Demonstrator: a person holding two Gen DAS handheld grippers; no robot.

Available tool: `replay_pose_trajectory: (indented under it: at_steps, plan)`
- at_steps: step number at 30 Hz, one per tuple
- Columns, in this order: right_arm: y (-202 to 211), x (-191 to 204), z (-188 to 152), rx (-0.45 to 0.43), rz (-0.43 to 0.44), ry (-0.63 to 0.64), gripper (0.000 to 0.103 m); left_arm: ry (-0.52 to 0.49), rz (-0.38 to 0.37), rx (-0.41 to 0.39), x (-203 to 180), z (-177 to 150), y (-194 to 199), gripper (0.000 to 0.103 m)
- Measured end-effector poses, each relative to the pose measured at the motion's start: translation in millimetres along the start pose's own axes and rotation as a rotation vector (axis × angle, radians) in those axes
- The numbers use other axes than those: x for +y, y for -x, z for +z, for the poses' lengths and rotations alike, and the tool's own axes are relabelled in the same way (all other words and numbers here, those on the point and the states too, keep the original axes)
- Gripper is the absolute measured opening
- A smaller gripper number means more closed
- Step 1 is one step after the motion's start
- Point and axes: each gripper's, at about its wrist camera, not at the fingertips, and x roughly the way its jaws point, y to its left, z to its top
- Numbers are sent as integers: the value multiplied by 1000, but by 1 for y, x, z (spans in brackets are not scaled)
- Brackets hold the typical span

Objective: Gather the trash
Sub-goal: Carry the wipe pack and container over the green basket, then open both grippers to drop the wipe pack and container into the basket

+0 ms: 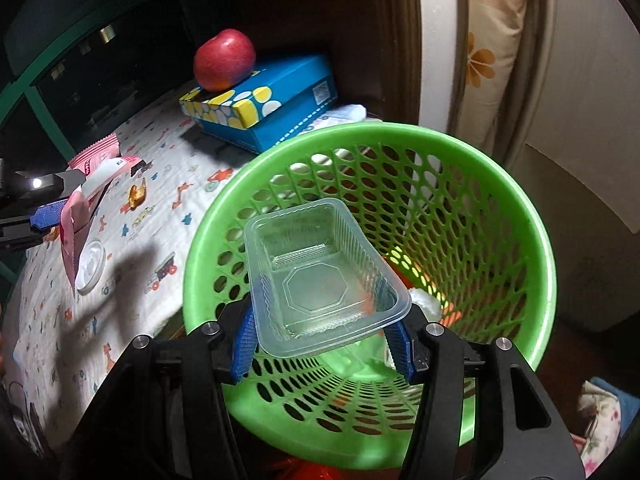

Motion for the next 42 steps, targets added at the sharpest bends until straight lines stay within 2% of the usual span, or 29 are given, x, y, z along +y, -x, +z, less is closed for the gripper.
replay_pose_trajectory:
  at_steps: [7,9,21,22,25,27,29,32,35,42]
  plan:
    - [2,-26,-4,-2,-25,-52,55,-80,-14,56,-34,-1,-27,44]
    - [5,-32,-5,-7,-32,-66,62,-105,-14,70,-43,-3,-34,44]
    - [22,-54,-12,-36,-36,-110,68,-200,-25,148,-81,-17,-76,44]
    - [23,-55,-12,-38,-36,-112,68,-207,-23,150,-83,-17,-79,46]
    - [29,-59,-13,-50,-42,-121,69,-221,-17,154,-89,-21,-85,62]
    - [33,-62,-14,-58,-45,-130,69,-228,-23,161,-91,-24,-89,63]
    - [37,-64,-15,-64,-49,-133,70,-228,-27,166,-91,-26,-92,69]
    - [40,-65,-15,-68,-49,-136,70,-233,-32,167,-90,-29,-93,73]
    - [42,-65,-15,-71,-45,-138,70,-226,-30,172,-85,-31,-92,73]
    - [44,-52,-11,-81,-19,-111,73,-221,42,109,-56,-34,-65,73]
